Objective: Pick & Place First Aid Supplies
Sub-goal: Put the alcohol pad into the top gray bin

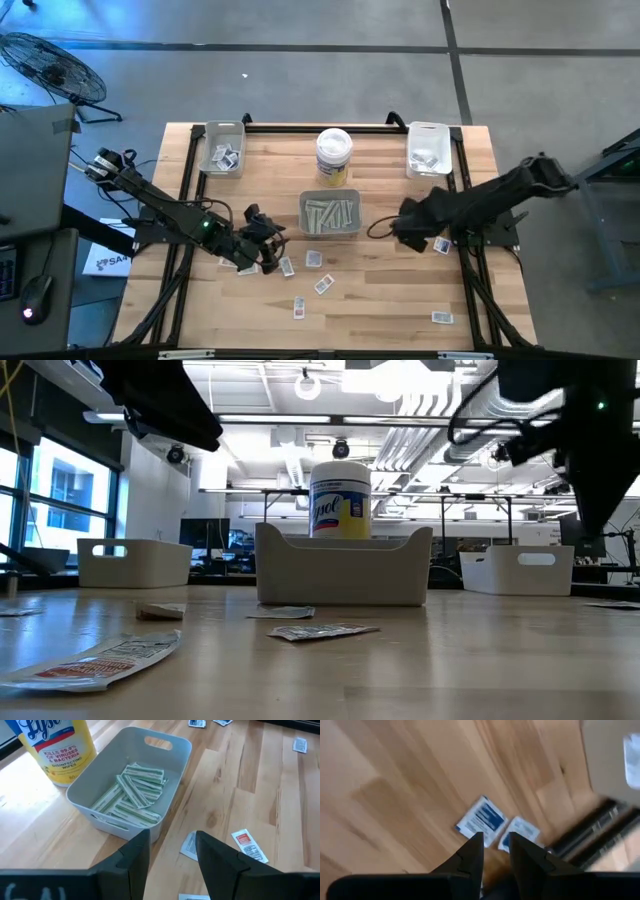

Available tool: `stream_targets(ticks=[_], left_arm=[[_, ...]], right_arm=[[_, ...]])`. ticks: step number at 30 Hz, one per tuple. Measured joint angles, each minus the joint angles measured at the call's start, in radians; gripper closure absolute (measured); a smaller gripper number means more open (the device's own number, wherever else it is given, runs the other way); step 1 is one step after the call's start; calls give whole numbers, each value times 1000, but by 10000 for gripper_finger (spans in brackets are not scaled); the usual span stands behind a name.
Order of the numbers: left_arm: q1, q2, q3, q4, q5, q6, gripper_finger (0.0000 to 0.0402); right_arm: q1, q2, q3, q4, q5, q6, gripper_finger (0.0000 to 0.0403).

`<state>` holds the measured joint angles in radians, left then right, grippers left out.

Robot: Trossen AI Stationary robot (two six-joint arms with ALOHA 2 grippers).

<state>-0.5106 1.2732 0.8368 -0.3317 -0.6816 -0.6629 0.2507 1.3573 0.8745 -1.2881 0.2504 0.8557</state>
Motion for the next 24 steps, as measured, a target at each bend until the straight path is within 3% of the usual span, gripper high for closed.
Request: stream_targets(ticks=[4, 15, 21, 24], left_arm=[[0, 0, 0, 0, 6, 2, 246], [0, 0, 0, -9, 70, 3, 246], [0, 0, 0, -10, 70, 3, 246], [0, 0, 0, -10, 70, 3, 246]], right_arm=[[6, 85, 0, 21, -25, 6, 313], [-69, 246, -1, 28, -112, -13, 252], [-93, 261, -76, 156, -208, -79, 253], [-101, 260, -115, 203, -188, -112, 258]])
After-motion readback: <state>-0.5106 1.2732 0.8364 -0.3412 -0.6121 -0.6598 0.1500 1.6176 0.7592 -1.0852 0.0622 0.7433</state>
